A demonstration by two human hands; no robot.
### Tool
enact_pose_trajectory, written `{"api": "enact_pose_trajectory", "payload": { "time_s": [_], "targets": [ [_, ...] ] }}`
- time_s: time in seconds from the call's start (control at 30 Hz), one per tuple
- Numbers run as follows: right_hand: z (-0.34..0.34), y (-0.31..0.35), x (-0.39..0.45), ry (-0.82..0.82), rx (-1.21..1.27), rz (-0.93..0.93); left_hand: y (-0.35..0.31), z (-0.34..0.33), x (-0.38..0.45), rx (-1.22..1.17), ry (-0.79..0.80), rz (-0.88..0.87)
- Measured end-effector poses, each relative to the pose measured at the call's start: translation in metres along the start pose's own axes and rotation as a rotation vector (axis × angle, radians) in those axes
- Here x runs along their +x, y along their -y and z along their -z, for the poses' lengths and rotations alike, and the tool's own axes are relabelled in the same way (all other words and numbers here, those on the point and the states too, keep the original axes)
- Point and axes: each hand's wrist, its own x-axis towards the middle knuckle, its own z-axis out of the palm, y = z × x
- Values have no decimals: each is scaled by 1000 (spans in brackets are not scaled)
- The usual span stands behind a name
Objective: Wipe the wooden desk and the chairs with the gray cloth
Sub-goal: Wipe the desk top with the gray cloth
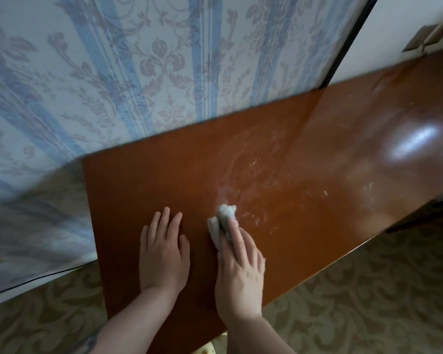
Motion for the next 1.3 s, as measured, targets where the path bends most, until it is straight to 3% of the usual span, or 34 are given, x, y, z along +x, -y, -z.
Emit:
{"api": "enact_pose_trajectory", "payload": {
  "time_s": [0.1,0.23,0.43,0.5,0.6,0.73,0.93,1.0,1.1,1.2,1.3],
  "targets": [
    [-22,32,19,166,-34,218,4,-4,1,18,-72,30],
    [-30,15,37,233,-122,264,5,-8,1,-30,-124,59],
    [-2,-18,14,56,-177,-326,0,-5,-1,1,-93,56],
    [-6,6,14,45,-129,-206,0,-3,-1,18,-63,65],
    [-21,47,29,155,-83,86,5,-5,0,83,-68,27],
    [-31,32,42,200,-127,102,6,-9,0,33,-123,43],
    [-10,-1,17,18,-118,-379,-1,-6,-2,9,-90,60],
    [-10,16,17,4,-61,-277,-1,-6,0,41,-81,77],
    [-17,46,23,156,5,68,3,-8,0,94,-92,24],
    [-23,40,36,247,33,90,3,-7,0,102,-87,34],
    [-14,3,28,191,-96,136,1,-7,1,50,-110,56]
  ]
}}
